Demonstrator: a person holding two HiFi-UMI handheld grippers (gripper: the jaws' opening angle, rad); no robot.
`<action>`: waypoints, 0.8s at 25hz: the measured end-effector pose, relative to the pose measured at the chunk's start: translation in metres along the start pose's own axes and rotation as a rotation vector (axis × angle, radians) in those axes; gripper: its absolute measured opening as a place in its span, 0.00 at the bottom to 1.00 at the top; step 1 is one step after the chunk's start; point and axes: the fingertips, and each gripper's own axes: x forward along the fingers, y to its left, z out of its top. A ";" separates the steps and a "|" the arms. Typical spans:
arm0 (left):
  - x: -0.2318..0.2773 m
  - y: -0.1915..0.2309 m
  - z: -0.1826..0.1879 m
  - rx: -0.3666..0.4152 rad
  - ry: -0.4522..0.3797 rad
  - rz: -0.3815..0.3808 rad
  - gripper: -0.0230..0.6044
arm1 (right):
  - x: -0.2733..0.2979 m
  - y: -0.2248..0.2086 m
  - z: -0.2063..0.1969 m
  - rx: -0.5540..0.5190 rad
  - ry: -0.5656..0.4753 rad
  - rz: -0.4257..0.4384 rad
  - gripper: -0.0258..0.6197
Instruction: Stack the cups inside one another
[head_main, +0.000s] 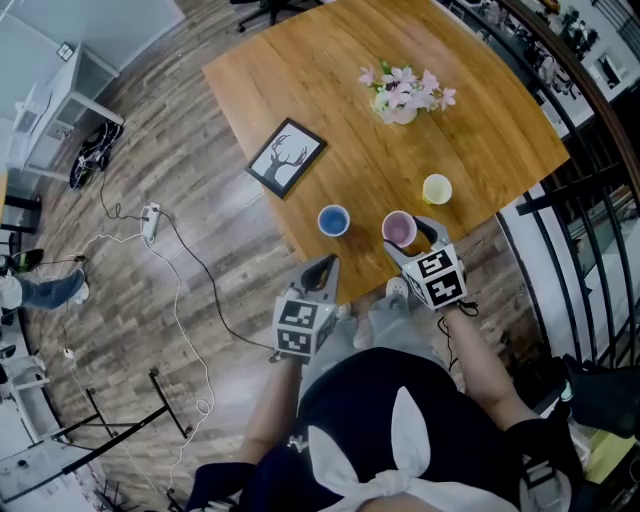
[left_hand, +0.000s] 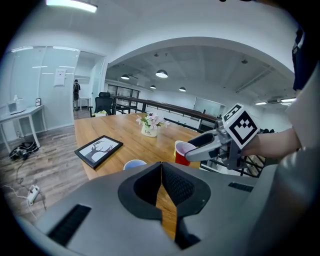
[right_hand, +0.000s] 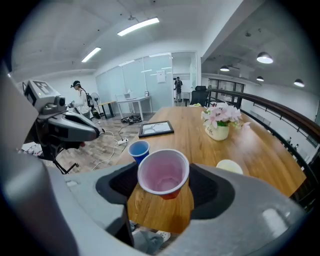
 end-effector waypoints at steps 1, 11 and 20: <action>-0.001 0.000 0.001 0.000 -0.004 0.004 0.07 | -0.005 0.001 0.009 -0.009 -0.018 0.001 0.53; -0.014 0.012 0.014 0.010 -0.047 0.041 0.07 | -0.048 0.012 0.085 -0.061 -0.204 0.005 0.53; -0.025 0.033 0.020 -0.001 -0.072 0.091 0.07 | -0.051 0.025 0.101 -0.066 -0.236 0.037 0.53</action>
